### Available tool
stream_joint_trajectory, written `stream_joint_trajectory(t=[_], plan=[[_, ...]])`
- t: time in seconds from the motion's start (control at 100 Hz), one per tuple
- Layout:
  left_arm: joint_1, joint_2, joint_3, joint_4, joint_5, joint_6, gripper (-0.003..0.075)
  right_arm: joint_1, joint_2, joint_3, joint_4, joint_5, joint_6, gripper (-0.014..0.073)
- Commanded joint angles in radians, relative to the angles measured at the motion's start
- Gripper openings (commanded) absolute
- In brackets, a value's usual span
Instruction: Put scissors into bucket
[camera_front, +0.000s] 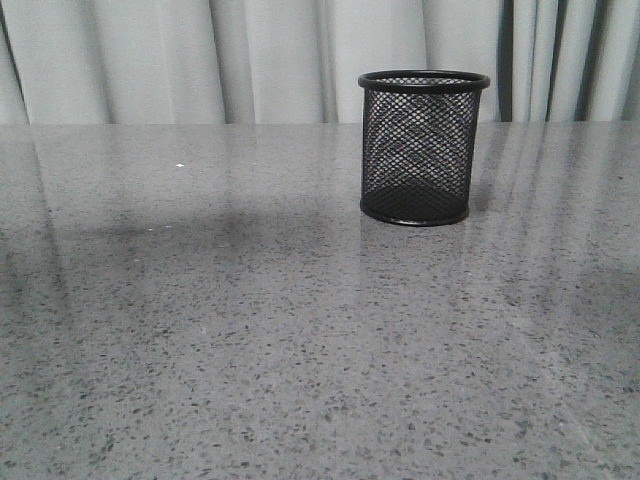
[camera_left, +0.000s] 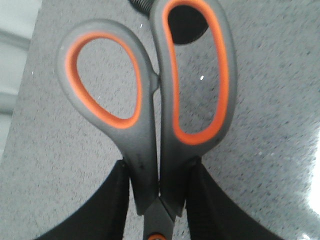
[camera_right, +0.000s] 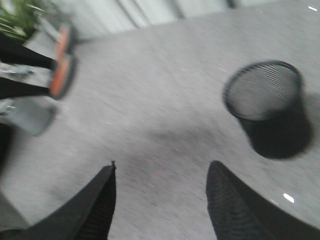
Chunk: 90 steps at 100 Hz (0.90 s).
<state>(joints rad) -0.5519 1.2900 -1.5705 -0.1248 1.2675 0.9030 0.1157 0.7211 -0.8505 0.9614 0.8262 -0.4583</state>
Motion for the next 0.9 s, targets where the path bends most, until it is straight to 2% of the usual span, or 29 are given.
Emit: stream_joint_trajectory(t=[0.0,0.21,0.4,0.69,0.89], plan=[[-0.064,-0.031,-0.049,0.003,-0.02,-0.054,-0.0021,-0.005,0.01,-0.032,0.192,-0.057,-0.097,0.0365],[-0.229,-0.031,-0.094,0.04,-0.05,-0.074,-0.0021,-0.005,0.074,-0.032,0.386,0.0,-0.19,0.0365],[-0.336,-0.021,-0.11,0.125,-0.076,-0.123,-0.0021,-0.005,0.127,-0.032,0.541,0.066,-0.283,0.0365],[-0.408,-0.017,-0.11,0.125,-0.14,-0.149,-0.0021,-0.005,0.188,-0.036,0.661,0.167,-0.357,0.0365],[-0.413,-0.003,-0.11,0.125,-0.152,-0.151,-0.0021,-0.004,0.223,-0.093,0.665,0.218,-0.374,0.0365]])
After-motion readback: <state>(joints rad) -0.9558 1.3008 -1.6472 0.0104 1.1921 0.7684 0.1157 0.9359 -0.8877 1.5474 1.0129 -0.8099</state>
